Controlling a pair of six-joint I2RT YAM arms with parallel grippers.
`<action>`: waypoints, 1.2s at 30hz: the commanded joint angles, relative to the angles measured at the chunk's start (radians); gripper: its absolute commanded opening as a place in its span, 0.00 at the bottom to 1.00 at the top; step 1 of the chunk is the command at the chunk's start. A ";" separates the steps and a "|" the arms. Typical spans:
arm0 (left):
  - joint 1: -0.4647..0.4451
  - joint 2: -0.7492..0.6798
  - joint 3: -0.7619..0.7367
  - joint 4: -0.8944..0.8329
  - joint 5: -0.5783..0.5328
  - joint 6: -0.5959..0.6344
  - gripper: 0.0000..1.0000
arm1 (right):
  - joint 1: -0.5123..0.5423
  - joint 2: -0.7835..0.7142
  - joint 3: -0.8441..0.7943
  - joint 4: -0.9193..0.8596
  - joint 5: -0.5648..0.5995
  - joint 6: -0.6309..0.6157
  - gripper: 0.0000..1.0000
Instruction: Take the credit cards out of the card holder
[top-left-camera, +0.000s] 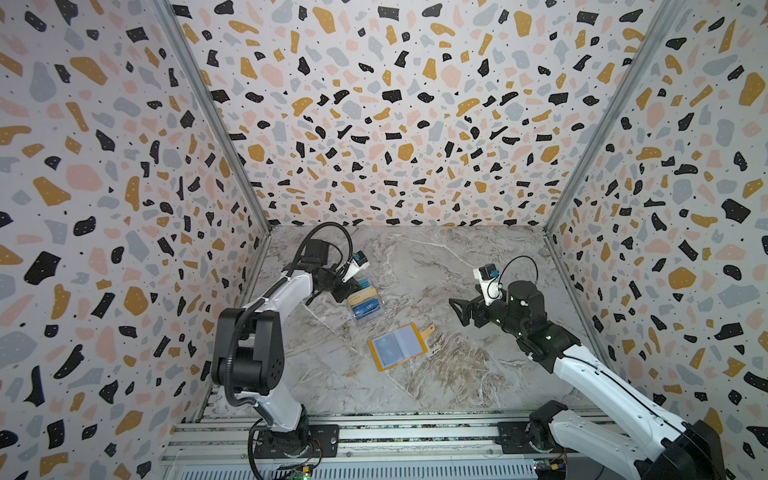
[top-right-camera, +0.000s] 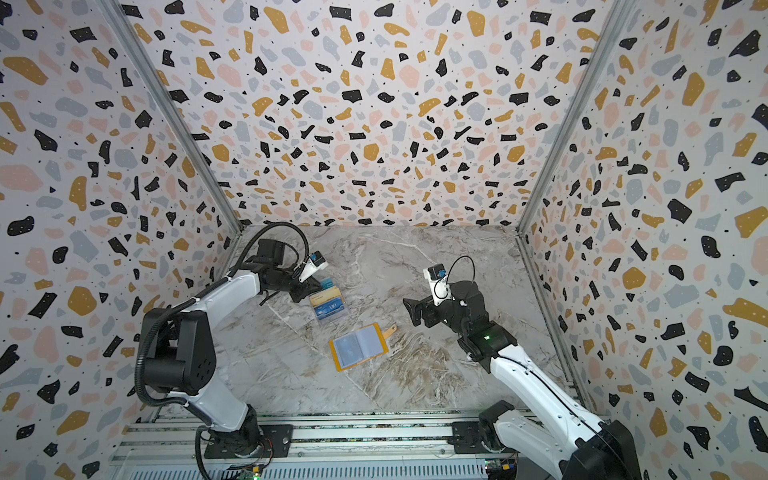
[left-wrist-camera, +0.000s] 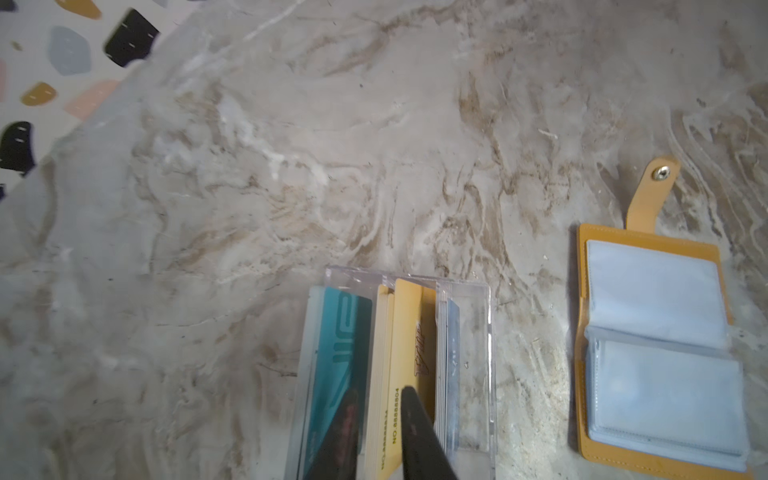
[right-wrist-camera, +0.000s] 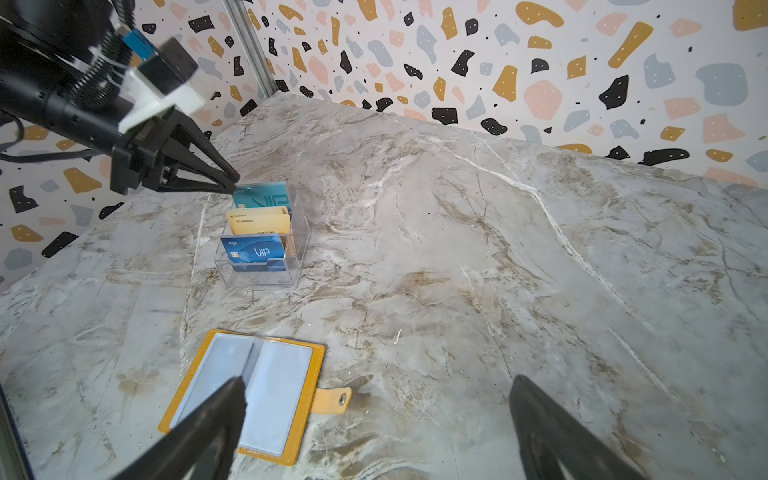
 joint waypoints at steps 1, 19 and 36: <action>0.006 -0.094 -0.024 0.085 -0.028 -0.122 0.26 | -0.004 0.007 0.063 -0.017 -0.027 -0.004 0.99; -0.177 -0.553 -0.418 0.209 -0.228 -0.794 0.42 | 0.072 0.163 0.179 -0.146 -0.070 -0.018 0.95; -0.323 -0.629 -0.710 0.413 -0.241 -1.097 0.33 | 0.380 0.437 0.244 -0.181 0.099 0.108 0.88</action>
